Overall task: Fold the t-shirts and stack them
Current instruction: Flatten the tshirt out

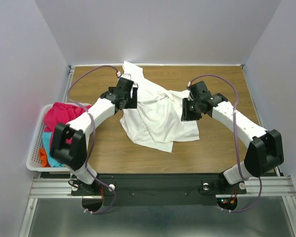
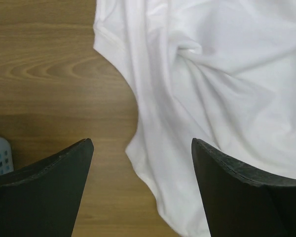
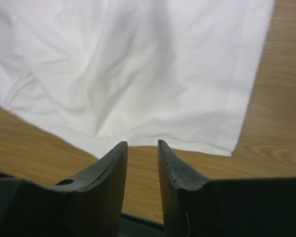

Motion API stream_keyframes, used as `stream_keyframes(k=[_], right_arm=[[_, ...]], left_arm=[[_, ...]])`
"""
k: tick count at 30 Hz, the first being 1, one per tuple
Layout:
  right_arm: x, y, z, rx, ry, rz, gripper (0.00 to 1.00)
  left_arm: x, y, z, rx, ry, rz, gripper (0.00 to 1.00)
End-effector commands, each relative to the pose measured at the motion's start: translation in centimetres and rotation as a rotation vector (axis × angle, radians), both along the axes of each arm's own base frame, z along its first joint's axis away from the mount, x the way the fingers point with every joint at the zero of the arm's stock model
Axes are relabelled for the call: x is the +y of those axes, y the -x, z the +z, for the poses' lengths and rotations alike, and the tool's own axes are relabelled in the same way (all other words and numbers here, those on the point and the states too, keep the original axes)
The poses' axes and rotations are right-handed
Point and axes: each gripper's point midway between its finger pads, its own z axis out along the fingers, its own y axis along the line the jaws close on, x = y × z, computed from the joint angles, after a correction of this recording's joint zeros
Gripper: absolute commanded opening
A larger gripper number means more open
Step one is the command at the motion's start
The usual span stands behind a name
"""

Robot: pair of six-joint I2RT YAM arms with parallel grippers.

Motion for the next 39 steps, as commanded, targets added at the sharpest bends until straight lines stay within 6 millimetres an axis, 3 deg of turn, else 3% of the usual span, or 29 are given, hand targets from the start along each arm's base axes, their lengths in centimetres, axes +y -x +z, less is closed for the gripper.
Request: stream_keyframes(k=[1,3,6,15,20,26,27,28,30,33,35,37,39], right_arm=[[-3.0,-2.5,-2.9,-0.001,0.12,-0.085,0.33],[-3.0,-3.6,-4.4,0.006,0.112,-0.11,0.31],[-2.8,-4.8,-5.6,0.016,0.099,-0.134,0.31],[-4.8,-6.6,-10.7,0.104,0.101,-0.245,0.31],[-7.9,-6.9,-13.4,0.186,0.091,-0.35,0.37],[-13.3,-7.0,-15.7,0.296,-0.007,-0.5,0.38],[-13.7,-7.1,-15.9,0.299,-0.012,-0.516,0.38],[-16.1,-7.5,-15.9,0.299,-0.022,-0.585,0.38],[-18.2,-8.3,-15.7,0.283,-0.022,-0.659,0.38],[-20.0,-10.4,-13.6,0.193,0.019,-0.725,0.4],[-20.5,-11.3,-12.5,0.153,0.029,-0.752,0.41],[-21.1,-12.3,-10.6,0.094,0.037,-0.776,0.41],[-21.8,-12.6,-9.2,0.049,0.06,-0.793,0.43]], left_arm=[[-2.4,4.2,1.1,-0.022,0.053,-0.038,0.91],[-3.9,6.3,-0.3,0.022,0.088,-0.079,0.86],[-4.8,7.4,-2.1,0.06,0.128,-0.086,0.78],[-4.5,7.1,-6.6,0.139,0.052,-0.073,0.65],[-3.1,7.0,-10.4,0.246,-0.044,-0.047,0.62],[-1.1,5.1,-12.4,0.289,-0.138,-0.027,0.61],[-0.8,4.7,-12.4,0.293,-0.151,-0.022,0.61],[-0.7,3.1,-12.2,0.278,-0.154,-0.008,0.62],[-0.6,1.1,-11.5,0.241,-0.177,-0.015,0.63],[-2.0,-3.6,-8.7,0.119,-0.174,-0.044,0.68],[-2.1,-5.5,-7.4,0.068,-0.178,-0.042,0.72],[-2.3,-7.6,-5.0,-0.008,-0.157,-0.044,0.84],[-1.8,-8.4,-3.3,-0.049,-0.134,-0.021,0.95]])
